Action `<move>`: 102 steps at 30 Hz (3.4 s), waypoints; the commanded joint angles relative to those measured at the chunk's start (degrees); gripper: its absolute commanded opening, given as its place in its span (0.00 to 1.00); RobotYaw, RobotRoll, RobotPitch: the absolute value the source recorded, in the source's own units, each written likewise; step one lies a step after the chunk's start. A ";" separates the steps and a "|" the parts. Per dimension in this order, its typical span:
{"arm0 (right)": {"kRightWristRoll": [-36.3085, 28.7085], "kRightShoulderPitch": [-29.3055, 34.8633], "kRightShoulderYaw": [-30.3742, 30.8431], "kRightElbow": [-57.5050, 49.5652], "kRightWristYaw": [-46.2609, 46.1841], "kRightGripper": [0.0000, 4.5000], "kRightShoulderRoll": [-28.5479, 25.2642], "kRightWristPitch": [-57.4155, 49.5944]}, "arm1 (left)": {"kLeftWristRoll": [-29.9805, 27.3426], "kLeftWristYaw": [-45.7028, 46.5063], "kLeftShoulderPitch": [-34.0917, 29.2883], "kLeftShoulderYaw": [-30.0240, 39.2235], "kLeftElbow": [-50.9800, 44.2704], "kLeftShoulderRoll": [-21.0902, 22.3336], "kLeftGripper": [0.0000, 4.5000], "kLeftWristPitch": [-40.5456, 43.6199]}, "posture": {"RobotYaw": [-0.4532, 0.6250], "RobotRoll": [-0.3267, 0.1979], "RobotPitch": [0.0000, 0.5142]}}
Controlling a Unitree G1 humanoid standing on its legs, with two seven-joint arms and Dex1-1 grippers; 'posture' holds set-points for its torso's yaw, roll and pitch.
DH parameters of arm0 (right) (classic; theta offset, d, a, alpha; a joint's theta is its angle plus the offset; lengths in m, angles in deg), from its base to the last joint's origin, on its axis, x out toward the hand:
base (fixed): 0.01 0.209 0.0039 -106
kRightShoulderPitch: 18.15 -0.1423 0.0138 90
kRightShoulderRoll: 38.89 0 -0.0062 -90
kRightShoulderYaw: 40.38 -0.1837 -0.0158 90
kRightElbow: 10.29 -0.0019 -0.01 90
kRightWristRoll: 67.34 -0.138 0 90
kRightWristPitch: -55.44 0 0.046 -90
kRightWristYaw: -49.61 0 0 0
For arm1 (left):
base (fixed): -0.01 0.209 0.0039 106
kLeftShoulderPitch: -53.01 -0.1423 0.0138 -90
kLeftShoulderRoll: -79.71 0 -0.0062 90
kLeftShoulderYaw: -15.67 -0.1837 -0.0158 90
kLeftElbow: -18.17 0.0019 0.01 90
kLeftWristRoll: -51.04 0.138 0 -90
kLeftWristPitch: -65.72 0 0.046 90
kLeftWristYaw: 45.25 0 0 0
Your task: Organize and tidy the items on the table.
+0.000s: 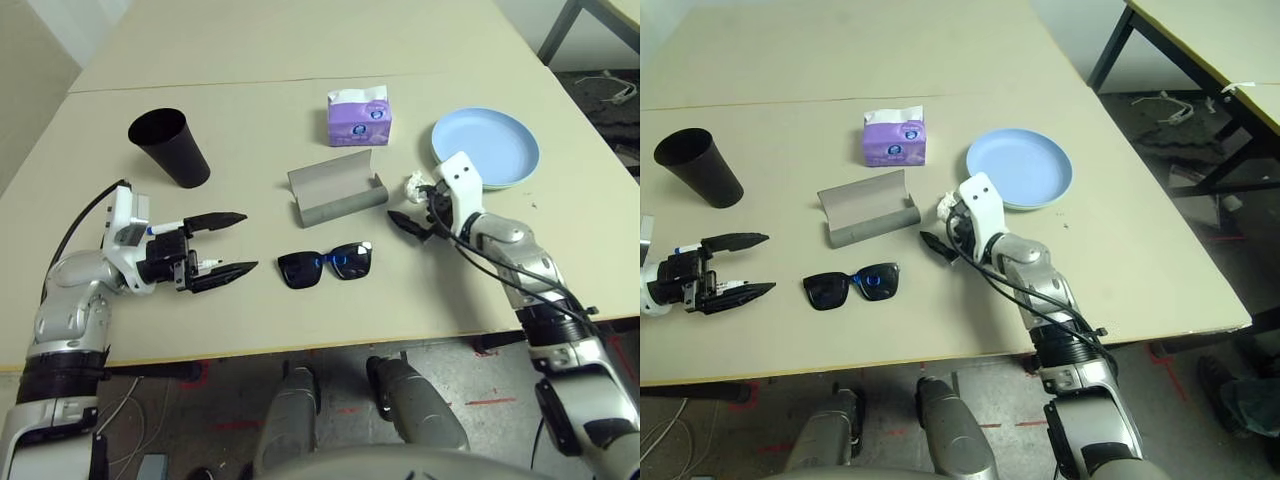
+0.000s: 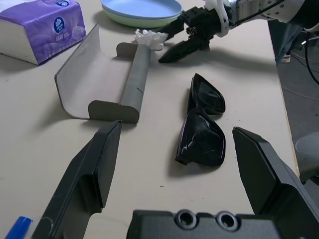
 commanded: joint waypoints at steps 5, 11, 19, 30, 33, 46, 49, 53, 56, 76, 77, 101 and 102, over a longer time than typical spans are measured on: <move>0.03 -0.98 0.21 0.88 0.75 0.22 -0.20 -1.67 | 0.32 0.53 -1.20 -0.54 -1.41 -0.81 1.00 -0.12 | 0.29 0.62 0.42; -1.72 -5.29 -3.41 1.18 0.65 0.01 -1.67 -2.56 | 0.50 0.66 -1.21 -0.68 -1.45 -1.22 1.00 -0.22 | 0.29 0.62 0.41; -2.50 -16.51 -8.49 4.00 1.68 0.01 -8.69 -2.96 | 0.97 0.44 -1.38 -0.77 -0.56 -1.40 1.00 -0.75 | 0.28 0.62 0.41; 11.98 -18.04 -2.85 19.50 -5.59 0.39 -15.27 4.33 | 1.02 1.08 -1.27 -1.14 -0.84 -1.85 1.00 -0.77 | 0.28 0.62 0.41; 12.99 -16.14 -0.16 16.35 1.53 0.63 -19.09 -2.25 | 0.58 1.51 -1.70 -0.76 -1.14 -1.93 1.00 -0.53 | 0.28 0.62 0.41; 0.30 -27.39 6.57 -19.09 29.55 0.99 -22.26 -22.50 | -0.46 0.08 -2.23 0.80 -0.28 0.53 1.00 0.24 | 0.27 0.62 0.43; -1.29 -30.37 8.00 -22.48 27.70 0.99 -16.94 -27.16 | -0.33 0.26 -1.92 0.69 -0.31 0.47 1.00 0.31 | 0.28 0.62 0.43; -1.82 -31.09 11.23 -25.90 26.84 0.99 -15.34 -30.34 | -0.36 0.63 -2.44 1.08 -0.82 0.37 1.00 0.31 | 0.28 0.62 0.42; -0.18 -29.67 17.04 -28.86 27.32 0.99 -17.13 -30.03 | -0.46 0.22 -2.97 1.91 -0.26 0.85 1.00 0.03 | 0.28 0.62 0.42; 10.95 -27.10 38.11 -21.83 18.81 0.99 -1.78 -25.08 | 0.21 -3.31 -3.11 1.91 1.69 2.63 1.00 -0.26 | 0.29 0.62 0.42; 11.02 -27.01 38.26 -21.48 18.86 0.99 -1.42 -24.80 | 0.21 -3.23 -3.20 1.99 1.75 2.63 1.00 -0.34 | 0.29 0.62 0.43; 16.86 -23.25 40.53 -15.62 20.93 0.99 1.23 -17.49 | 0.22 -1.21 -4.44 2.24 0.89 2.08 1.00 -1.08 | 0.31 0.62 0.40; 17.00 -23.16 40.43 -15.64 21.03 0.99 1.25 -17.39 | 0.22 -1.13 -4.54 2.21 0.76 2.00 1.00 -1.06 | 0.31 0.62 0.40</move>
